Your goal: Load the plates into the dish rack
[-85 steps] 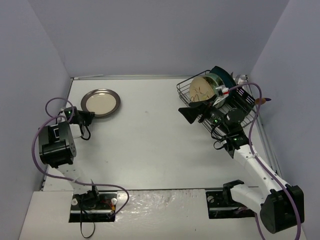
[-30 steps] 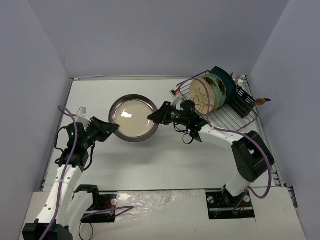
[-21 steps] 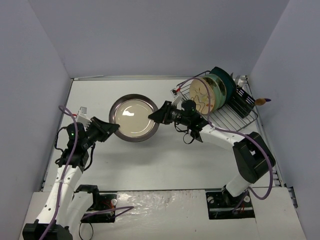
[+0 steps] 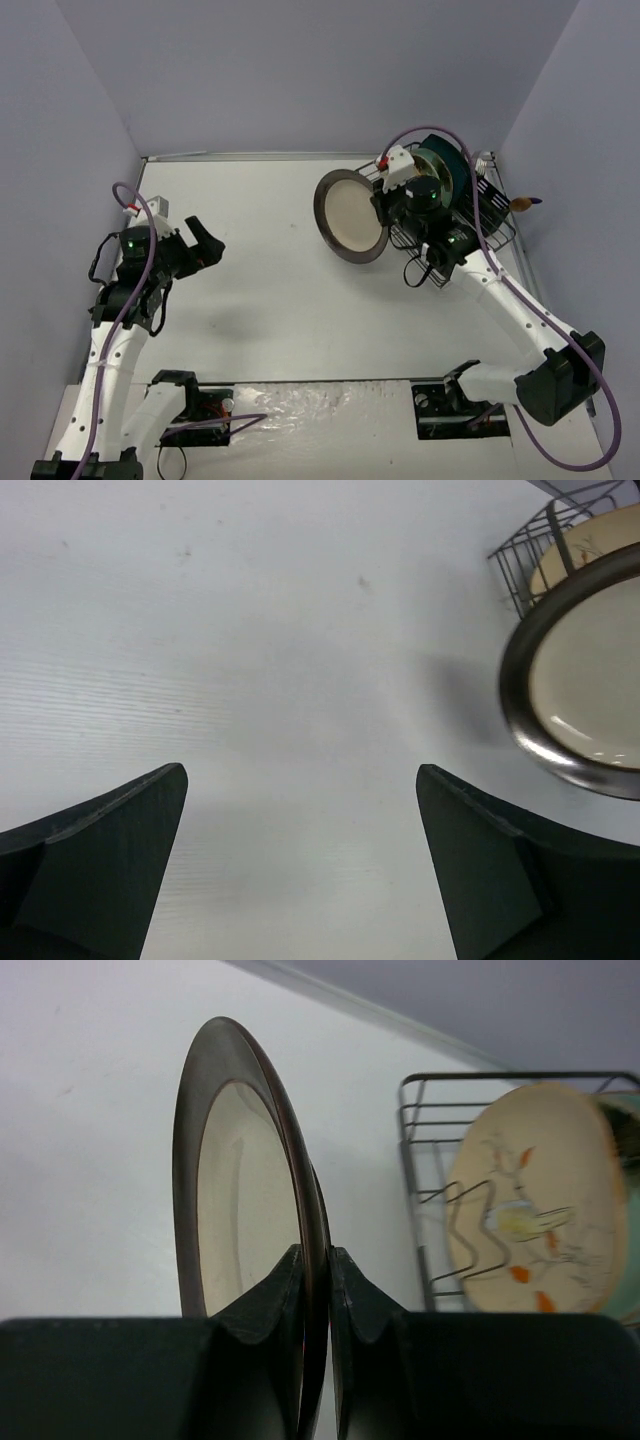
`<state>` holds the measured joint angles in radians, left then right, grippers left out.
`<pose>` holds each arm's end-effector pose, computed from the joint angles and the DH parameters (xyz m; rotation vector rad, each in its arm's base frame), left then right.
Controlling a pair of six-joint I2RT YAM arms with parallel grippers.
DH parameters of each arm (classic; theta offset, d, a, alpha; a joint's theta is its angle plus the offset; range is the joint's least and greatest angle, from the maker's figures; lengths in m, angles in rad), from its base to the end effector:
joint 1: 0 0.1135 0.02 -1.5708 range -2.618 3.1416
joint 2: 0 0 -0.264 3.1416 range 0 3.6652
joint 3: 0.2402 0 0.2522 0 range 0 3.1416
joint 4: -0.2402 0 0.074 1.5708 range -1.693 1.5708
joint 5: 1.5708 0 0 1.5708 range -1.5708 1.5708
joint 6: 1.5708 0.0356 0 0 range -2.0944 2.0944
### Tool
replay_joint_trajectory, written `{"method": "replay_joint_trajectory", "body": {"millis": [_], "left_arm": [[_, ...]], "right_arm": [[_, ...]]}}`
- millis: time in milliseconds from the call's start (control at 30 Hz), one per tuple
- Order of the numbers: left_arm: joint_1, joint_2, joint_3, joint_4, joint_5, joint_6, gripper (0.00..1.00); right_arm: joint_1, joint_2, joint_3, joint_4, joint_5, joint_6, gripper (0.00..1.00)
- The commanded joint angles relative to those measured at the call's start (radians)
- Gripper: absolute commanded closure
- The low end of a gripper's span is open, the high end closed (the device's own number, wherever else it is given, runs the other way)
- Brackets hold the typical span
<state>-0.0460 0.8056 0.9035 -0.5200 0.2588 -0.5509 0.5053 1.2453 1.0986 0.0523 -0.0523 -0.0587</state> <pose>0.1734 -0.0171 0.3431 -0.3412 2.0067 -0.6382 0.2579 0.1448 0.3769 -0.5055 1.6013 0.3810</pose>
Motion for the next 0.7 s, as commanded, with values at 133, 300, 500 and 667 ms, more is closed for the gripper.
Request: {"method": "replay_joint_trajectory", "body": {"millis": [133, 300, 500, 667], "left_arm": [[0.001, 0.020, 0.100, -0.115, -0.249, 0.265, 0.03], [0.003, -0.015, 0.023, -0.060, -0.288, 0.274, 0.03], [0.003, -0.053, -0.010, -0.063, -0.326, 0.276, 0.03], [0.001, -0.075, -0.020, -0.071, -0.357, 0.275, 0.03]], "right_arm": [[-0.100, -0.029, 0.227, 0.213, 0.163, -0.381, 1.00], [-0.121, 0.057, 0.250, 0.274, 0.198, -0.579, 1.00], [-0.169, 0.145, 0.292, 0.314, 0.195, -0.637, 1.00], [-0.195, 0.218, 0.303, 0.328, 0.171, -0.635, 1.00]]}}
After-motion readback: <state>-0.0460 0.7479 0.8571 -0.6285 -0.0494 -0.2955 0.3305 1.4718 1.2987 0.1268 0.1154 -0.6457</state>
